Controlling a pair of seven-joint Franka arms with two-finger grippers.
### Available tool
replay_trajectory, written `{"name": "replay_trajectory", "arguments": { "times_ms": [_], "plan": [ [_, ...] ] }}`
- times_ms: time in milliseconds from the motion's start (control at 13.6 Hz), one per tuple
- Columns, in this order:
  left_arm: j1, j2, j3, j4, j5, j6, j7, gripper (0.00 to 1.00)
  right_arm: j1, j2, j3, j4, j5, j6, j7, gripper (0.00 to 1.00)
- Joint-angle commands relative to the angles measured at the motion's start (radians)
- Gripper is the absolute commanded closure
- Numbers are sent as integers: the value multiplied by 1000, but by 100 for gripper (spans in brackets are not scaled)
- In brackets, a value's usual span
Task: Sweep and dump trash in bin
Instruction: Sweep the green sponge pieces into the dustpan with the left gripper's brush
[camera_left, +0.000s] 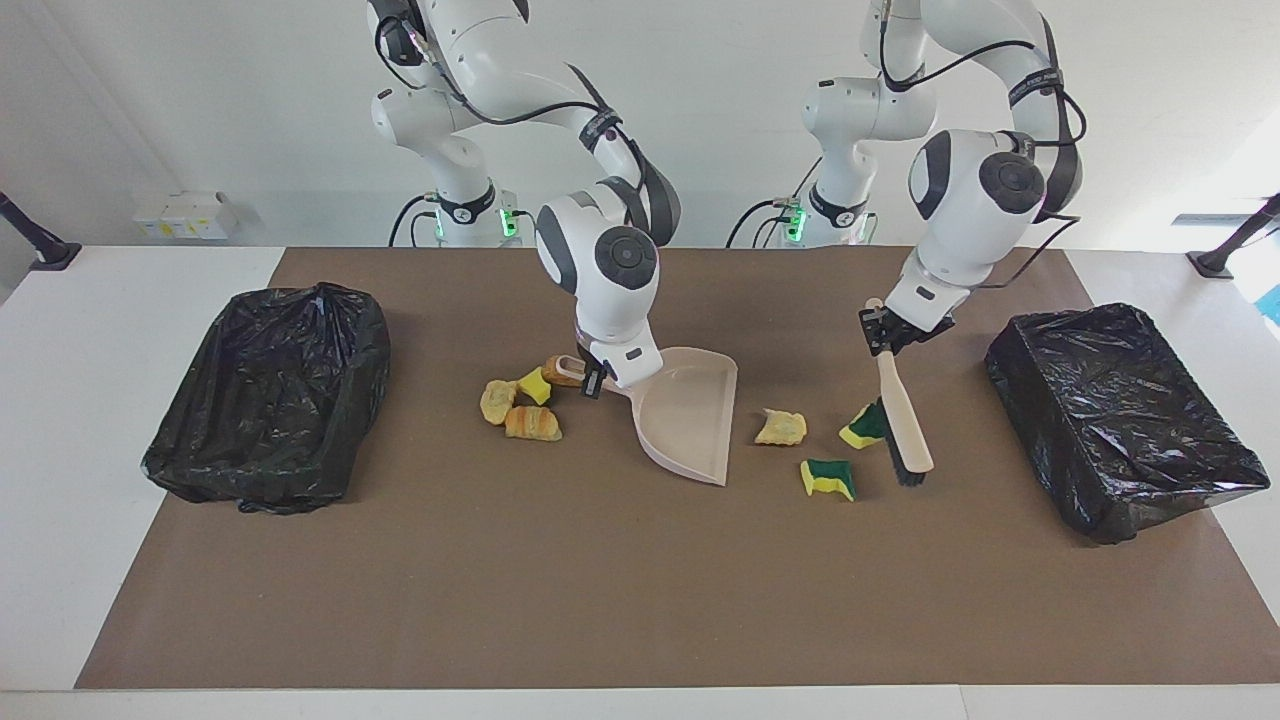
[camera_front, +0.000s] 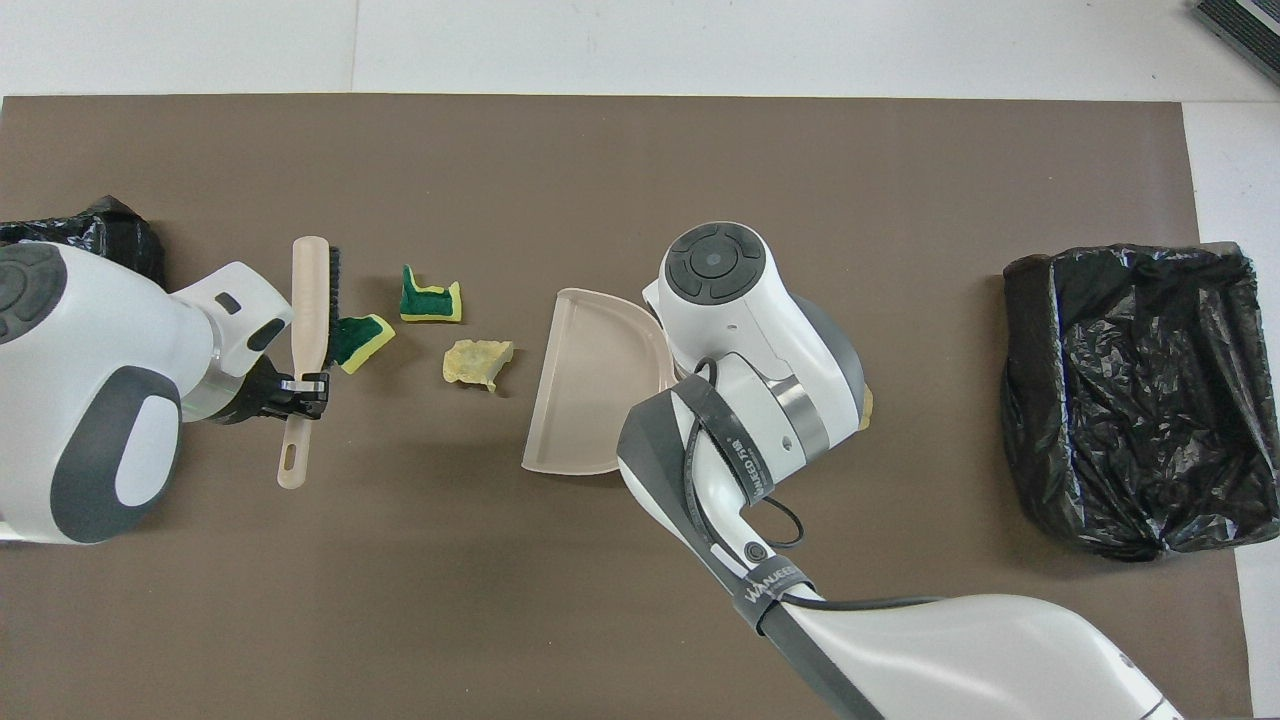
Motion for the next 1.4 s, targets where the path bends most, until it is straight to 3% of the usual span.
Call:
{"name": "replay_trajectory", "arguments": {
  "times_ms": [0,221,515,1324],
  "plan": [
    [37,16,-5,-11,-13,13,47,100,-3,-2,4,2,-35,-18,35,100],
    [16,64,-8,-48,-13,151,32,100,-5,0,4,2,-37,-11,35,100],
    [-99,122,-11,-48,-15,202,26,100,-5,0,4,2,-37,-11,37,100],
    [-558,76,-15,-65,-116,213,-358,100,0,-3,5,-2,-37,-16,40,100]
  ]
}}
